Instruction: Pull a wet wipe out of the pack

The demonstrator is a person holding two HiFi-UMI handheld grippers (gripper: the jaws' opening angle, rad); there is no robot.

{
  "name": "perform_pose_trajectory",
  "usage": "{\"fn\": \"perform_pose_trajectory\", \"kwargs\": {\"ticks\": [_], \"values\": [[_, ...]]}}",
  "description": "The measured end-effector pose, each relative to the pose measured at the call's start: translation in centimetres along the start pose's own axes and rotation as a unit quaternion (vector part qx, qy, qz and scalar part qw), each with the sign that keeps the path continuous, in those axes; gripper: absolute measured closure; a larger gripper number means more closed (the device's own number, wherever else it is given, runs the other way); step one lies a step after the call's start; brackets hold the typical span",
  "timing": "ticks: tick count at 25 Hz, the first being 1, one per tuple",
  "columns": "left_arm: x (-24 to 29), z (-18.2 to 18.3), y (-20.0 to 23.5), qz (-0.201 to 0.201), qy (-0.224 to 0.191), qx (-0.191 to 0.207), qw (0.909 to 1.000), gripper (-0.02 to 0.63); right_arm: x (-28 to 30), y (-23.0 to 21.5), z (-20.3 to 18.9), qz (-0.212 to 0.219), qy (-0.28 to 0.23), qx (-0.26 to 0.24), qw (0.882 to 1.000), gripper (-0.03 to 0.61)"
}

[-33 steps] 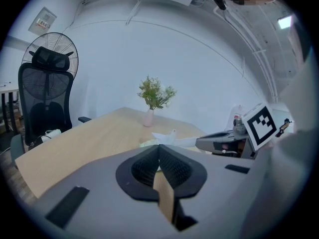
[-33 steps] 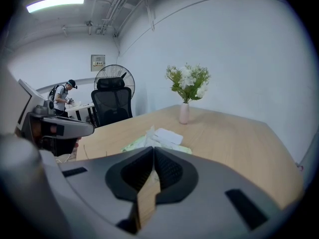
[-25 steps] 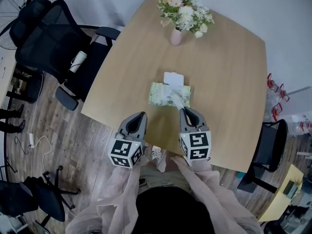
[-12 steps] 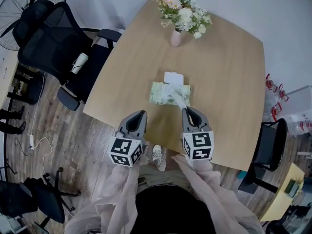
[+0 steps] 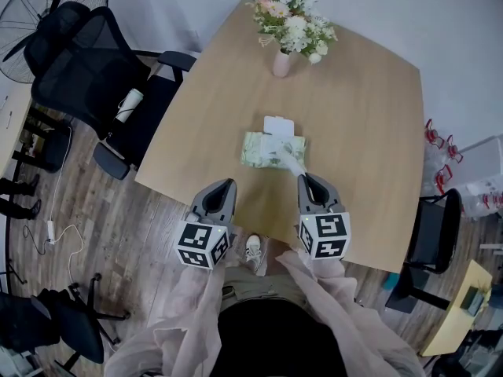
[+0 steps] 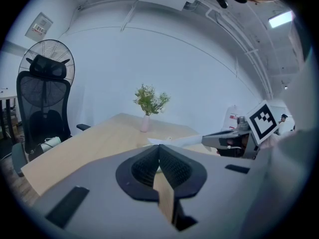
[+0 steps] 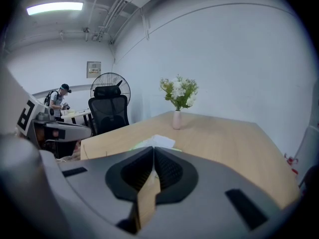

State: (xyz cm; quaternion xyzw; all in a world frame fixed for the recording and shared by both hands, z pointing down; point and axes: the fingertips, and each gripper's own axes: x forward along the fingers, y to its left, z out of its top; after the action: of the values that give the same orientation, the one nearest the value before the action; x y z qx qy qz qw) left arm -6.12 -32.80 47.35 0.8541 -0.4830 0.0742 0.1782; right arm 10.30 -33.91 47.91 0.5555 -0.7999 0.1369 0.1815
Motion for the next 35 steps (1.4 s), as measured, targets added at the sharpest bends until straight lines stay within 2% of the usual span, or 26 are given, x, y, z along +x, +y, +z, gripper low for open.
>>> {"fn": "perform_pose_trajectory", "kwargs": {"ticks": [8, 13, 22, 35], "values": [[-0.2, 0.3, -0.3, -0.003, -0.003, 0.016, 0.9999, 0.603, -1.5, -0.7, 1.0, -0.012, -0.022, 0.012, 1.0, 0.561], [-0.1, 1.0, -0.5, -0.006, -0.011, 0.019, 0.9997, 0.603, -2.5, -1.4, 2.1, -0.005, -0.044, 0.051, 0.998, 0.561], [0.2, 3.0, -0.8, -0.013, -0.03, 0.029, 0.999, 0.603, -4.8, -3.6, 4.1, -0.037, -0.076, 0.066, 0.994, 0.561], [1.1, 3.6, -1.7, -0.029, -0.034, 0.032, 0.9985, 0.603, -7.7, -7.9, 1.7, -0.116, -0.043, 0.084, 0.989, 0.561]]}}
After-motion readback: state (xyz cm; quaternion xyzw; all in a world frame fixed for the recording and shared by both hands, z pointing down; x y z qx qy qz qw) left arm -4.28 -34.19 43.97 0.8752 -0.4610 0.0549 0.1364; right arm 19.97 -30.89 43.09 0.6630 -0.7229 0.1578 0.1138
